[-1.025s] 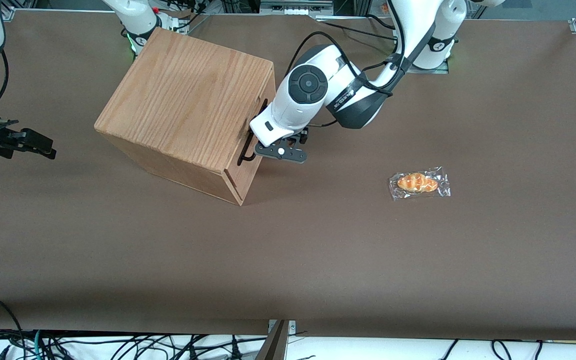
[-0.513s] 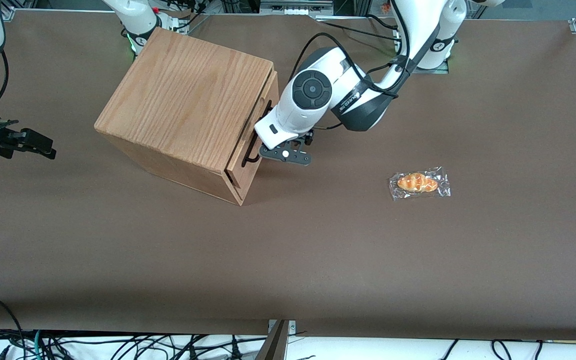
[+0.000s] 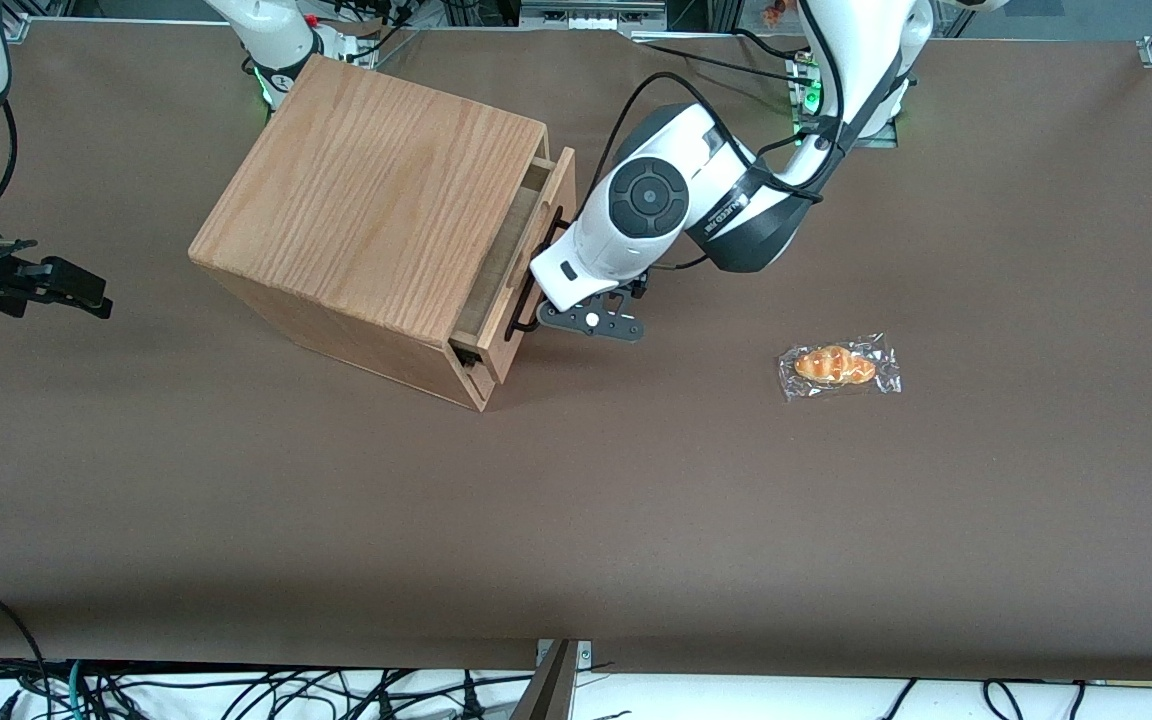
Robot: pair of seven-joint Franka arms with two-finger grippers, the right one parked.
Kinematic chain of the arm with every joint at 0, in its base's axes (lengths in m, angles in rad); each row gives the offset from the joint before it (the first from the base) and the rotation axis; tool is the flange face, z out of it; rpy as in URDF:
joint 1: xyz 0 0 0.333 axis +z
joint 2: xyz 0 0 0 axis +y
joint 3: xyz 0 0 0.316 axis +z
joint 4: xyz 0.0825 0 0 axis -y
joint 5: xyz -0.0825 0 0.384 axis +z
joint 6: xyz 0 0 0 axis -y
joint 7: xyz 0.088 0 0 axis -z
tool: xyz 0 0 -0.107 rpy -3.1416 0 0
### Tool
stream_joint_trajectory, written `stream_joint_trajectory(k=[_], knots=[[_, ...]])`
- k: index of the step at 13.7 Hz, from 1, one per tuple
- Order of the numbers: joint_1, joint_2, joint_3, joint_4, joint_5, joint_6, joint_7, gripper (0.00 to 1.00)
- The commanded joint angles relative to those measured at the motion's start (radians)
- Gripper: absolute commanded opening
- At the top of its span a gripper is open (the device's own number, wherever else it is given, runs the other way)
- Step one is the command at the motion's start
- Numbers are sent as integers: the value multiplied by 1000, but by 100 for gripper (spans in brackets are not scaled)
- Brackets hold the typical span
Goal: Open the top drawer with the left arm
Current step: 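Pull the handle with the left gripper, sliding the drawer out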
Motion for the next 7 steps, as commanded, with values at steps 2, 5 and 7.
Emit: stream_joint_trajectory(k=[2, 5, 7], knots=[[42, -35, 4, -10, -13, -52, 61, 100], [60, -36, 4, -10, -13, -73, 84, 100], [64, -38, 4, -11, -13, -82, 85, 100]])
